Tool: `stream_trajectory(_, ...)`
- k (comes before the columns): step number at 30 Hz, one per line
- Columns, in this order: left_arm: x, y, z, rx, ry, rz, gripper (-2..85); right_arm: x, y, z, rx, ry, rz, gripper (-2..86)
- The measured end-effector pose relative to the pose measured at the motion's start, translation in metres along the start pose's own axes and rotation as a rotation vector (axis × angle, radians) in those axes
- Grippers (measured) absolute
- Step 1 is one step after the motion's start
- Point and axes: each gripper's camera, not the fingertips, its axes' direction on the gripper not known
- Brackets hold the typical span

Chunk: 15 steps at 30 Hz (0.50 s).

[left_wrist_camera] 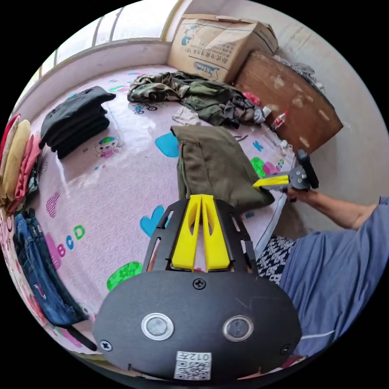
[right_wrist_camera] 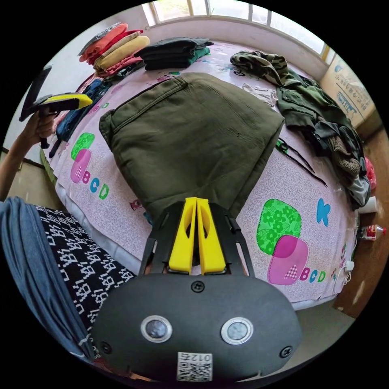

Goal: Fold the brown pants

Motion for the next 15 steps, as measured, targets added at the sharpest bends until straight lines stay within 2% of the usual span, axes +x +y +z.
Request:
stream_trajectory(4, 0.010, 0.012, 0.028, -0.088, -0.048, 0.061, -0.1, 0.002, 0.000, 0.009, -0.032, -0.018, 0.027, -0.1)
stream_trajectory(10, 0.029, -0.014, 0.061, -0.083, -0.088, 0.154, -0.1, 0.005, 0.015, 0.014, -0.045, -0.031, 0.015, -0.1)
stream_trajectory(12, 0.027, -0.024, 0.087, -0.198, -0.130, 0.134, -0.1, 0.009, 0.026, 0.017, -0.032, -0.049, 0.047, -0.1)
stream_trajectory(15, 0.014, -0.029, 0.110, -0.268, -0.125, 0.077, -0.1, 0.014, 0.037, 0.015, -0.031, -0.051, 0.071, 0.0)
